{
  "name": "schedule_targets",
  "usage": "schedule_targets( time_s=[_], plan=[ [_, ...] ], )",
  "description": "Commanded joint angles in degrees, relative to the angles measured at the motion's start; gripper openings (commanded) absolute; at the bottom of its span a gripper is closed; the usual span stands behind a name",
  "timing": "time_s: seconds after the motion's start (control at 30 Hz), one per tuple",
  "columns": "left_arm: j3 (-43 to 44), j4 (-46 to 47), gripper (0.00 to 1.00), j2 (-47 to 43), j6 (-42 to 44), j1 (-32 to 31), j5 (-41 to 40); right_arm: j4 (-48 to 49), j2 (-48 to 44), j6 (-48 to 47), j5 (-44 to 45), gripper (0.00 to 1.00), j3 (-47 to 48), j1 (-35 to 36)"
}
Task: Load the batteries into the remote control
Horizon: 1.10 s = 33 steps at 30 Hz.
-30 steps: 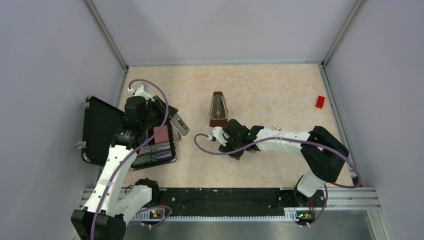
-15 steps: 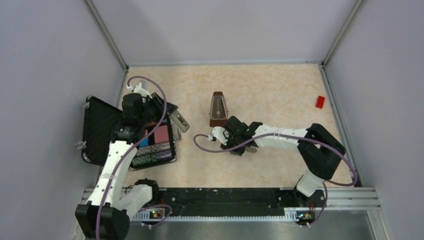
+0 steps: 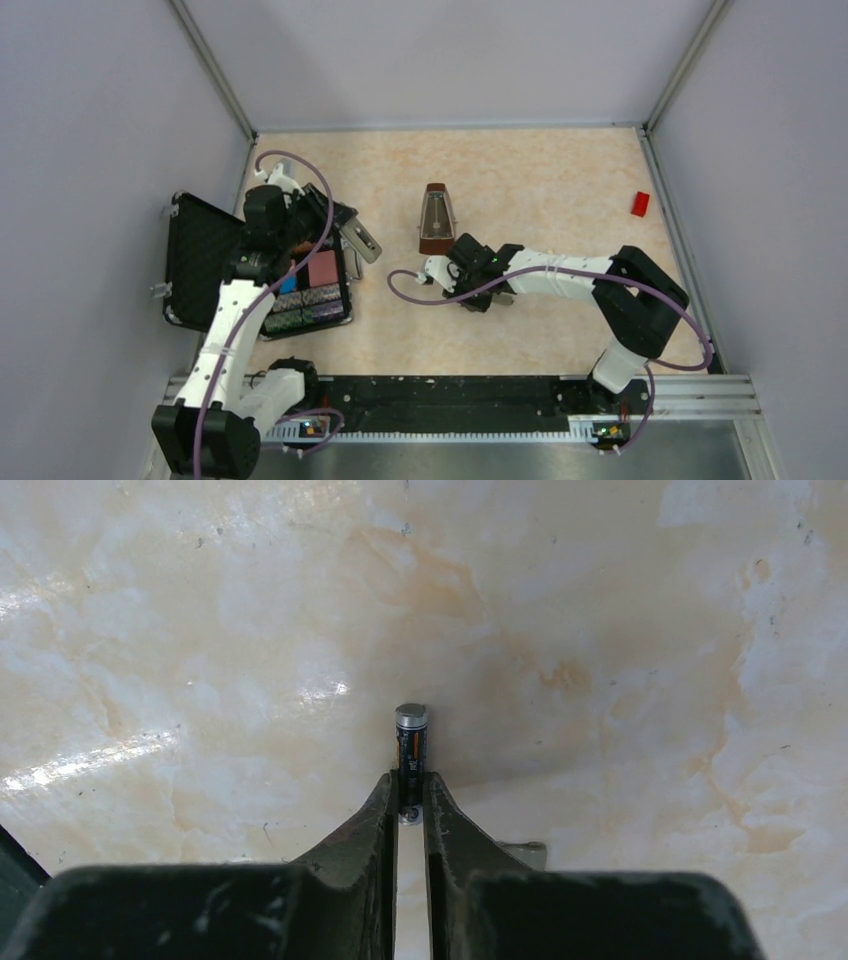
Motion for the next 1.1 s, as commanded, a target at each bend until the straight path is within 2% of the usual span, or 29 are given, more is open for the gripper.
schedule_targets(
  time_s=[0.0, 0.07, 0.27, 0.33, 0.43, 0.57, 0.73, 0.87, 1.07],
  plan=[
    [-1.18, 4.79, 0.0, -0.22, -1.22, 0.3, 2.54, 0.03, 1.63, 1.91, 1.42, 0.04, 1.76, -0.47],
    [-1.93, 5.23, 0.0, -0.31, -1.56, 0.3, 2.92, 0.03, 1.1, 3.23, 1.45, 0.0, 2.08, -0.41],
    [-6.62, 10.47, 0.0, -0.75, -2.97, 0.3, 9.13, -1.92, -4.76, 11.23, -0.23, 0.0, 2.68, -0.45],
    [-10.09, 16.35, 0.0, -0.67, -4.87, 0.03, 13.46, -3.73, -7.91, 15.67, -1.35, 0.0, 3.5, -0.43],
    [-18.35, 33.16, 0.0, -1.25, -11.69, -0.76, 18.18, -5.46, -13.78, 23.99, -3.59, 0.0, 4.23, -0.43],
    [-26.34, 50.31, 0.0, -1.86, -17.39, -3.89, 16.94, -7.89, -20.6, 36.66, -4.45, 0.0, 6.4, -0.41],
    [-29.59, 58.38, 0.0, -1.17, -17.8, -11.66, 12.74, -16.42, -19.95, 48.84, -8.55, 0.0, 16.2, 0.93],
    [-30.99, 65.3, 0.0, 1.93, -19.17, -18.76, 9.39, -23.88, -17.47, 52.99, -5.06, 0.0, 24.15, 2.97],
    [-32.38, 80.28, 0.0, 10.2, -24.71, -22.9, 8.86, -31.97, -14.54, 57.04, -1.92, 0.0, 28.85, 2.98]
  ],
)
